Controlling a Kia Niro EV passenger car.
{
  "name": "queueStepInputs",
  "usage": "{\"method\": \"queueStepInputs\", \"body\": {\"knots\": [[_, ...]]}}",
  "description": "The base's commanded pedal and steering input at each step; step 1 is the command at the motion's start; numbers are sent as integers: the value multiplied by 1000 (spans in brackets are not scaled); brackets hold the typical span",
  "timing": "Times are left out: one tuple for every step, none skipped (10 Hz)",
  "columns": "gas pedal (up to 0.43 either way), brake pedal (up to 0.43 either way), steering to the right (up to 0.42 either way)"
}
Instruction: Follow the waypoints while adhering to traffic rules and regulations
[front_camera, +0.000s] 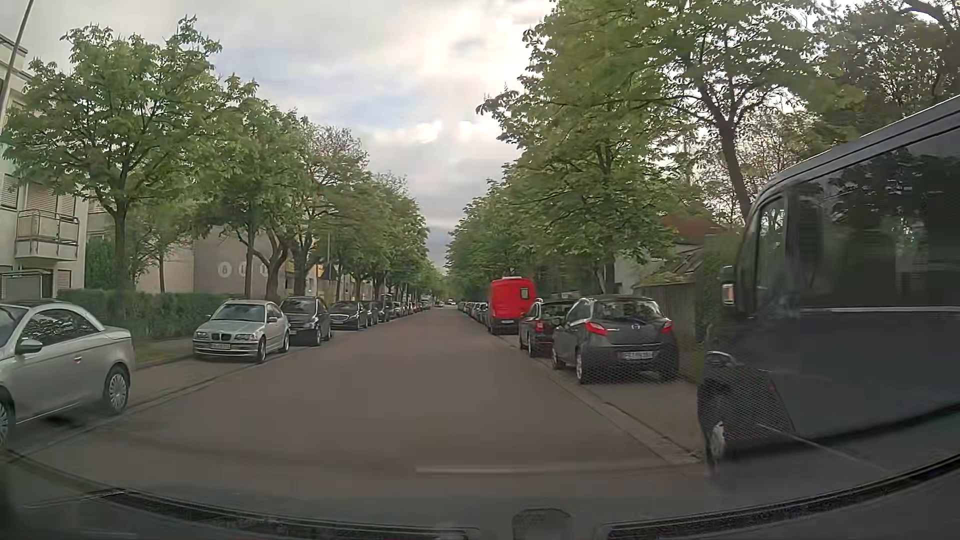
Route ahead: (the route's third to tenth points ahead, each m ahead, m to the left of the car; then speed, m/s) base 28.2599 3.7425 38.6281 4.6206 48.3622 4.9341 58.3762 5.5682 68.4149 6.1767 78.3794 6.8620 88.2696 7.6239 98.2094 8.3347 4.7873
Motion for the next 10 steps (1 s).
{"method": "queueStepInputs", "body": {"knots": [[118, 0, -117], [118, 0, -99], [118, 0, -76], [118, 0, -60], [118, 0, -48], [118, 0, -35], [118, 0, -19], [118, 0, -4], [118, 0, 4], [118, 0, 5]]}}
